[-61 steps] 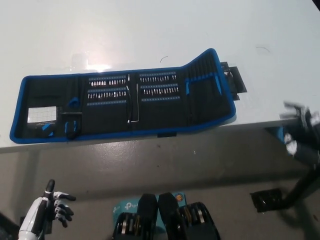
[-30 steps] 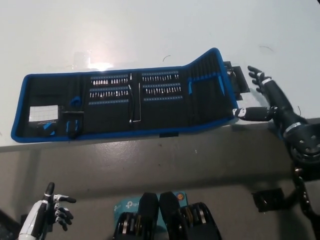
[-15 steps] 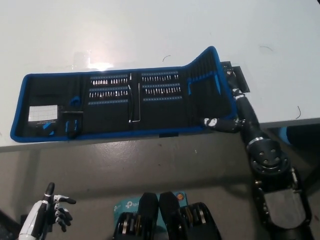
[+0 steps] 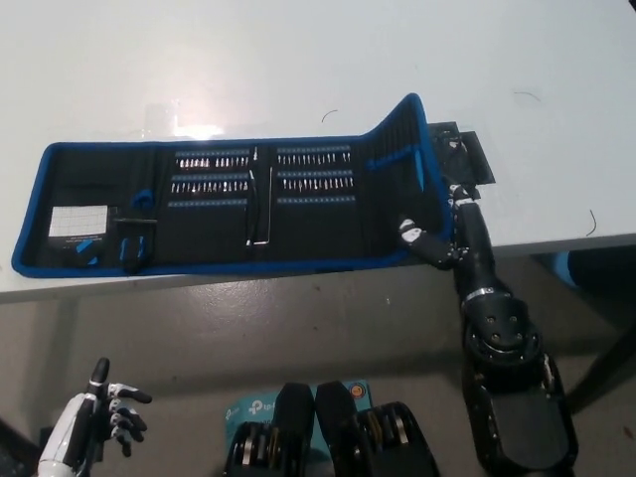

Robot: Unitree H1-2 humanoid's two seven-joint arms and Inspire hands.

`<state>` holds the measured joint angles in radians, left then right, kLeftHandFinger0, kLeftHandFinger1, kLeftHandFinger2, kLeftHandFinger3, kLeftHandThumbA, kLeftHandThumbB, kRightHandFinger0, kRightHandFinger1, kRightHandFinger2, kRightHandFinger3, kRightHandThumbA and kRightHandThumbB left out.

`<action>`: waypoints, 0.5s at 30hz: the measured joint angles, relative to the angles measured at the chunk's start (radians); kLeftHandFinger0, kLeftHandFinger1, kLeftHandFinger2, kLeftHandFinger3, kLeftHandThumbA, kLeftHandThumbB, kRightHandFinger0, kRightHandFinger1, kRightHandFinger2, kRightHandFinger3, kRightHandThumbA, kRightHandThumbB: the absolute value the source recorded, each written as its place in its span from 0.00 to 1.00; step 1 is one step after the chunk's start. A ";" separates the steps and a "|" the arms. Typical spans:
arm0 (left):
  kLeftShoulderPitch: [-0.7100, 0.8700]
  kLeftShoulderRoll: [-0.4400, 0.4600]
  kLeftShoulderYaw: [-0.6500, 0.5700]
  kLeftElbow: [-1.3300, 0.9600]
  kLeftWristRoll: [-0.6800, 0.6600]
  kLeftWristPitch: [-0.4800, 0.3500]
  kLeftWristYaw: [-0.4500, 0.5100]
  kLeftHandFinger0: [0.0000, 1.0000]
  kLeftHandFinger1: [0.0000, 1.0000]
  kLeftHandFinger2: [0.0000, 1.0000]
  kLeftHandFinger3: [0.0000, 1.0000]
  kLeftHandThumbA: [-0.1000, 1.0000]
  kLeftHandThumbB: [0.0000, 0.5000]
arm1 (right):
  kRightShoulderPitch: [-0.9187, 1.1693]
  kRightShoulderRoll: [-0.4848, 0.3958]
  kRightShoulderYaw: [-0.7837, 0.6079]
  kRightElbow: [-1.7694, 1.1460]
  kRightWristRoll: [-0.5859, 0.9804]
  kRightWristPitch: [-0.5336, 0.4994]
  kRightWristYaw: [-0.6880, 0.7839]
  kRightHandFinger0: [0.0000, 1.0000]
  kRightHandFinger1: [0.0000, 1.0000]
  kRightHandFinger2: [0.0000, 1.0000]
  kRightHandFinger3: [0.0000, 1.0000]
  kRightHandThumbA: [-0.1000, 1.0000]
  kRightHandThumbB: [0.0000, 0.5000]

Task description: The robot uses its right hand to lift an edge of the toolkit kept in middle of the desk and make one fold in it

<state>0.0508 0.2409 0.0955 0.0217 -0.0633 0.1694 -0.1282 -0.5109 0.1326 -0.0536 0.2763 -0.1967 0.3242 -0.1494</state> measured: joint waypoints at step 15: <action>0.003 0.000 -0.001 0.000 0.001 0.000 0.000 0.23 0.27 0.26 0.40 1.00 1.00 | 0.002 0.000 0.026 0.038 -0.070 -0.203 -0.167 0.00 0.00 0.00 0.27 0.00 0.14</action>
<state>0.0539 0.2407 0.0944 0.0216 -0.0627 0.1690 -0.1285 -0.5092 0.1323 -0.0279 0.3147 -0.2666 0.1213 -0.3165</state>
